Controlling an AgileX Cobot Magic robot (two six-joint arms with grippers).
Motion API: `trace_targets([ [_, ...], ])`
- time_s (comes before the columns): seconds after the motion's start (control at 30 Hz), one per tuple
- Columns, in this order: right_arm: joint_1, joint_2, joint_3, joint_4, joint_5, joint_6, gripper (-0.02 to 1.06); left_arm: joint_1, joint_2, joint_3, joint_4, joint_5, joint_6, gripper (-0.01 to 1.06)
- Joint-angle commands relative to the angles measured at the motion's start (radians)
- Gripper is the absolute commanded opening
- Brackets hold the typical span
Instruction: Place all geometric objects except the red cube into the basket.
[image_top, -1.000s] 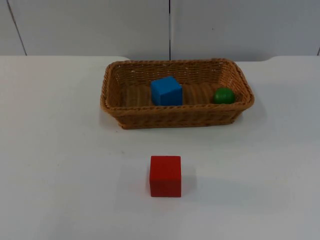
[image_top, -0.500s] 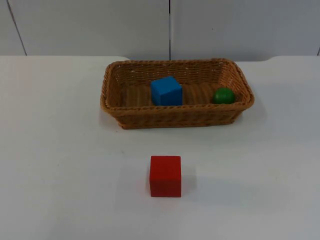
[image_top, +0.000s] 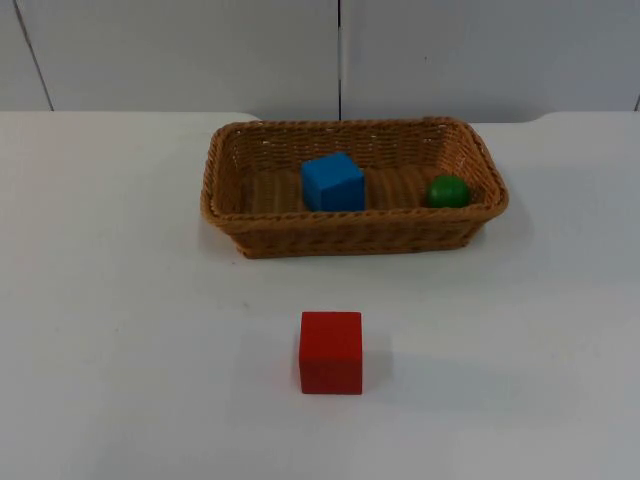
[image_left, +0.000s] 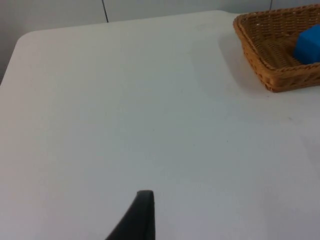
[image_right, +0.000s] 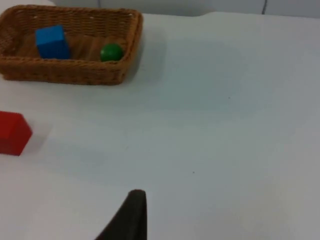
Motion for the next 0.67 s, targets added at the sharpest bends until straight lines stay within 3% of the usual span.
trace_targets([
  [0.0,-0.035,-0.002,0.002,0.003,-0.014,0.002,1.05,0.001,-0.002,0.005,0.004,0.003,-0.008,1.05],
  [0.33,-0.041,-0.002,0.002,0.003,-0.014,0.002,1.05,0.004,-0.002,0.005,0.004,0.003,-0.008,1.05],
  [0.63,-0.041,-0.002,0.002,0.003,-0.014,0.002,1.05,0.095,-0.002,0.005,0.015,0.003,-0.008,1.05],
])
